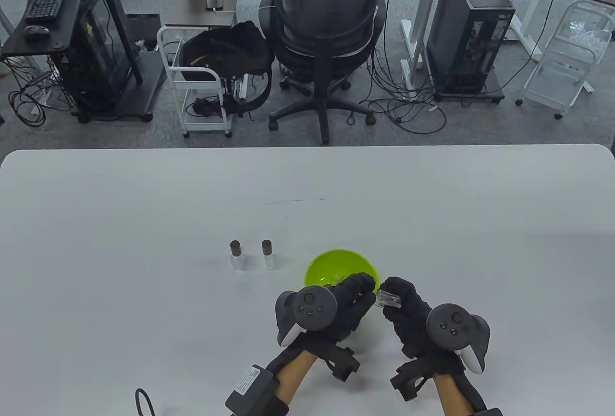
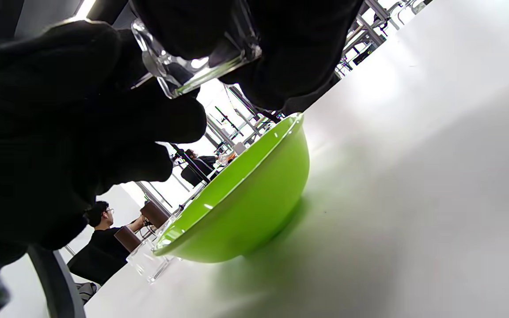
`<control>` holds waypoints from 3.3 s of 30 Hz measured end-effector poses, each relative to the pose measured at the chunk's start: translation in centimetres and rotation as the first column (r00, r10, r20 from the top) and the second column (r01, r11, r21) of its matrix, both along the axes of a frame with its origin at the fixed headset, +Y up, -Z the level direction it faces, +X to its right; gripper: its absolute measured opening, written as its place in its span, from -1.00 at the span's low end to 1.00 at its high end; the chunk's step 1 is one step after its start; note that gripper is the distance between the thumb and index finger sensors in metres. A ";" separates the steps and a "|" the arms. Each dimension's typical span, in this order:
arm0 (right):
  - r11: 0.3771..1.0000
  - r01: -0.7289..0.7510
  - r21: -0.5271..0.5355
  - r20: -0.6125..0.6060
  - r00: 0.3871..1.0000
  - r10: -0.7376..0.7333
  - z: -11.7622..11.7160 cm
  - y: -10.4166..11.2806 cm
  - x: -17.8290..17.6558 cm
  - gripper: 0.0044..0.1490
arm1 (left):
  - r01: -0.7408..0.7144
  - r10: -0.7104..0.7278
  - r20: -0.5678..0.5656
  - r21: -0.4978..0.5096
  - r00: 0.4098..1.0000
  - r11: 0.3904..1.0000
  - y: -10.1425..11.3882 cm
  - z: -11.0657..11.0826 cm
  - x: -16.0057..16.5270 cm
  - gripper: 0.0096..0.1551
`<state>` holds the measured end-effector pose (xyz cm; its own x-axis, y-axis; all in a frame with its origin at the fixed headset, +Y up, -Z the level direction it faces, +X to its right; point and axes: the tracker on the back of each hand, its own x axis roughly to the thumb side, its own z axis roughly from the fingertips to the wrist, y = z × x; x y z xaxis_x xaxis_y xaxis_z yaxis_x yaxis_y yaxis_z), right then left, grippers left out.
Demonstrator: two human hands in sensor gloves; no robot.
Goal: Assemble perfume bottles from components
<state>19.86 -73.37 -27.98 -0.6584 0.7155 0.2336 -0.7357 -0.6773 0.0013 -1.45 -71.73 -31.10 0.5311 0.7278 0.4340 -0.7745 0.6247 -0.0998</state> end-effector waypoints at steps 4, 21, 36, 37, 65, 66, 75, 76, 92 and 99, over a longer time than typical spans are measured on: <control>1.000 0.014 0.000 0.003 1.000 -0.014 -0.1 0.0 0.0 -0.24 | 0.141 -0.142 -0.037 -0.034 0.989 0.989 0.3 0.2 0.4 -0.41; 1.000 0.020 0.001 -0.011 1.000 -0.020 -0.1 -0.1 0.0 -0.24 | 0.097 -0.098 -0.070 -0.016 0.993 0.995 0.7 0.3 0.2 -0.41; 0.999 0.036 -0.004 -0.012 0.999 -0.036 -0.1 -0.2 0.2 -0.24 | 0.068 -0.068 -0.006 0.015 0.998 0.998 0.6 0.3 0.1 -0.48; 0.999 0.040 -0.007 -0.011 0.999 -0.041 -0.1 -0.1 0.1 -0.24 | 0.081 -0.080 -0.026 0.003 0.996 0.997 0.6 0.2 0.1 -0.42; 0.999 0.031 0.008 -0.045 0.998 -0.031 0.0 0.0 0.2 -0.24 | 0.239 -0.239 -0.009 0.088 0.971 0.967 1.6 1.1 1.0 -0.43; 0.999 0.039 0.001 -0.051 0.998 -0.039 0.0 0.1 0.2 -0.24 | 0.231 -0.231 -0.013 0.119 0.973 0.966 1.6 1.1 0.9 -0.43; 0.993 0.095 -0.073 -0.089 0.991 -0.102 -0.4 -0.1 0.7 -0.24 | 0.307 -0.318 0.003 0.258 0.948 0.916 1.7 1.5 1.1 -0.46; 0.993 0.098 -0.072 -0.088 0.991 -0.104 -0.4 0.0 0.8 -0.24 | 0.292 -0.306 0.021 0.244 0.952 0.925 1.7 1.4 1.0 -0.47; 0.986 0.159 0.047 0.123 0.979 -0.164 -0.2 0.8 5.3 -0.25 | 0.749 -0.743 -0.126 0.008 0.658 0.662 3.0 -3.6 0.5 -0.33; 0.985 0.168 0.038 0.135 0.976 -0.172 -0.3 0.6 5.7 -0.25 | 0.914 -0.921 -0.057 -0.114 0.385 0.390 0.4 -5.2 2.5 -0.21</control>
<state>25.52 -72.77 -28.26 -0.5545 0.8148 0.1690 -0.8321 -0.5406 -0.1239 1.02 -71.35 -36.29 0.9249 -0.2091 0.3174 0.2597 0.9574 -0.1261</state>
